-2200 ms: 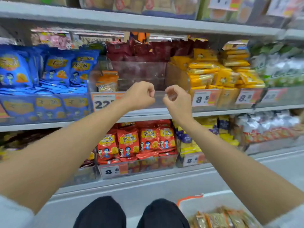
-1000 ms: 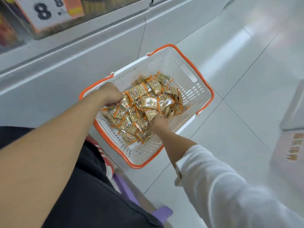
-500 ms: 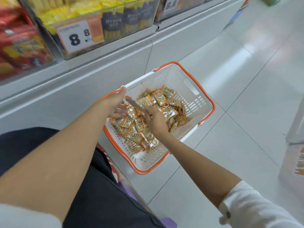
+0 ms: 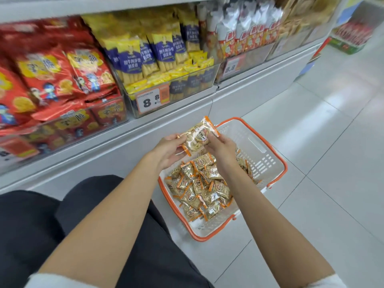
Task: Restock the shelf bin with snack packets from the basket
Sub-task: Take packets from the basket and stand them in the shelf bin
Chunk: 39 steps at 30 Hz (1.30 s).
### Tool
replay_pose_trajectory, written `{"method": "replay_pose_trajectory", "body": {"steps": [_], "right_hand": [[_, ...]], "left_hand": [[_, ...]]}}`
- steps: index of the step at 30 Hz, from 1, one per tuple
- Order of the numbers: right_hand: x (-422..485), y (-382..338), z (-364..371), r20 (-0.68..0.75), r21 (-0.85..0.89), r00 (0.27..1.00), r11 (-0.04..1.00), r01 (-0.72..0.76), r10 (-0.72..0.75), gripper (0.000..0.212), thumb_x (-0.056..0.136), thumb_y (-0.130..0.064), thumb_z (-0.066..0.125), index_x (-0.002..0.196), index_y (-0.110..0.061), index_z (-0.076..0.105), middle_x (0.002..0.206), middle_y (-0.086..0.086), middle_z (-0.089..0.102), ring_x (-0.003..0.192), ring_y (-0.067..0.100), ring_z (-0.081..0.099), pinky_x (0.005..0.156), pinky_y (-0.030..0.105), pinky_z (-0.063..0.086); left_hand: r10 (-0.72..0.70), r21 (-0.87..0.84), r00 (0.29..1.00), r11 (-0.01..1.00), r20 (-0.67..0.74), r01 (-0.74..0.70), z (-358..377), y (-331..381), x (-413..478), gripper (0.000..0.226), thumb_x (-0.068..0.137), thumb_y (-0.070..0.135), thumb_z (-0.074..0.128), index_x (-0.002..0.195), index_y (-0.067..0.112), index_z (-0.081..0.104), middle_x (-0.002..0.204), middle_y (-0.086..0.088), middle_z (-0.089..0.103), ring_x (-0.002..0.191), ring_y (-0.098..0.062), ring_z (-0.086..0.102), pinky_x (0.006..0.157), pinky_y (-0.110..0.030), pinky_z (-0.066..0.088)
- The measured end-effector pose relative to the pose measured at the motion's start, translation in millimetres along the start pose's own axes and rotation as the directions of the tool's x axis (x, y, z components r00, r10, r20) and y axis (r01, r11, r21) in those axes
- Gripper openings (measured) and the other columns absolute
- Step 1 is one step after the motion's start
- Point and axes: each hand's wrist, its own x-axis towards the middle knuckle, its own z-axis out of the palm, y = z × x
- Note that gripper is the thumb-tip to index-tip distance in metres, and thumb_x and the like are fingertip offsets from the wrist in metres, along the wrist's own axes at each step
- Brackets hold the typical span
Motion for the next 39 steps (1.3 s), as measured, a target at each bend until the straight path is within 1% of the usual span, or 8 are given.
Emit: {"method": "replay_pose_trajectory", "body": {"steps": [4, 10, 14, 19, 22, 27, 33, 39], "right_hand": [[-1, -33, 12, 0.081, 0.085, 0.996, 0.996, 0.033, -0.04, 0.013, 0.094, -0.02, 0.064, 0.1, -0.01, 0.069, 0.101, 0.011, 0.073, 0.098, 0.023, 0.069, 0.091, 0.033, 0.055], [-18, -113, 71, 0.265, -0.028, 0.947, 0.98, 0.197, -0.183, 0.014, 0.086, -0.002, 0.07, 0.098, 0.0, 0.063, 0.08, 0.009, 0.07, 0.069, 0.013, 0.068, 0.07, 0.022, 0.056], [-33, -168, 125, 0.352, -0.112, 0.867, 0.904, 0.412, -0.352, 0.01, 0.085, -0.001, 0.07, 0.088, -0.009, 0.065, 0.073, -0.001, 0.069, 0.058, 0.004, 0.063, 0.054, 0.015, 0.05], [-55, -232, 204, 0.479, -0.108, 0.674, 0.724, 0.681, -0.562, 0.014, 0.084, -0.005, 0.072, 0.085, -0.016, 0.062, 0.075, -0.005, 0.065, 0.068, 0.002, 0.061, 0.067, 0.016, 0.049], [-73, -271, 259, 0.492, -0.037, 0.532, 0.593, 0.804, -0.69, 0.022, 0.084, -0.01, 0.073, 0.082, -0.029, 0.062, 0.079, -0.011, 0.065, 0.07, -0.001, 0.06, 0.066, 0.017, 0.048], [-88, -311, 356, 0.532, 0.009, 0.385, 0.46, 0.888, -0.754, 0.012, 0.082, -0.017, 0.075, 0.086, -0.021, 0.066, 0.084, -0.005, 0.068, 0.081, 0.011, 0.064, 0.076, 0.03, 0.055], [-91, -299, 436, 0.744, -0.139, 0.365, 0.405, 0.904, -0.559, 0.007, 0.081, -0.017, 0.077, 0.086, -0.017, 0.072, 0.082, -0.003, 0.069, 0.079, 0.011, 0.064, 0.074, 0.027, 0.05], [-88, -286, 460, 0.853, -0.336, 0.417, 0.282, 0.899, -0.314, 0.02, 0.083, -0.018, 0.076, 0.1, -0.006, 0.076, 0.102, 0.006, 0.073, 0.092, 0.013, 0.064, 0.076, 0.022, 0.045]], "left_hand": [[0.112, -0.041, 0.993, 0.993, 0.047, -0.11, -6, 38, -24, 0.01, 0.095, 0.008, 0.056, 0.101, 0.008, 0.063, 0.08, -0.004, 0.074, 0.073, -0.015, 0.07, 0.077, -0.026, 0.057], [0.328, 0.116, 0.943, 0.936, 0.053, -0.332, -32, 123, -83, 0.03, 0.094, 0.003, 0.056, 0.124, 0.006, 0.058, 0.11, -0.016, 0.069, 0.084, -0.018, 0.07, 0.078, -0.028, 0.059], [0.584, 0.561, 0.81, 0.651, 0.06, -0.511, -52, 192, -132, 0.035, 0.09, 0.01, 0.066, 0.124, 0.007, 0.061, 0.105, -0.007, 0.067, 0.077, -0.002, 0.061, 0.064, -0.014, 0.05], [0.827, 0.692, 0.549, 0.327, 0.12, -0.643, -75, 291, -210, 0.023, 0.088, 0.008, 0.067, 0.111, 0.008, 0.065, 0.09, -0.005, 0.068, 0.069, 0.001, 0.06, 0.06, -0.012, 0.047], [0.89, 0.789, 0.441, 0.188, 0.115, -0.586, -94, 342, -260, 0.007, 0.087, 0.008, 0.069, 0.094, 0.011, 0.068, 0.08, -0.001, 0.068, 0.068, -0.004, 0.063, 0.064, -0.019, 0.056], [0.913, 0.922, 0.387, 0.035, 0.128, -0.386, -142, 401, -327, 0.033, 0.092, 0.014, 0.062, 0.122, 0.022, 0.055, 0.094, -0.007, 0.067, 0.078, -0.017, 0.07, 0.069, -0.031, 0.06], [0.891, 0.982, 0.452, -0.127, 0.049, 0.143, -210, 415, -337, 0.011, 0.091, 0.021, 0.063, 0.099, 0.019, 0.071, 0.096, -0.006, 0.071, 0.083, -0.02, 0.065, 0.079, -0.033, 0.053], [0.808, 0.907, 0.588, -0.231, -0.023, 0.352, -236, 408, -318, 0.012, 0.089, 0.024, 0.069, 0.098, 0.021, 0.076, 0.091, 0.007, 0.066, 0.087, -0.016, 0.059, 0.077, -0.036, 0.049]]}}
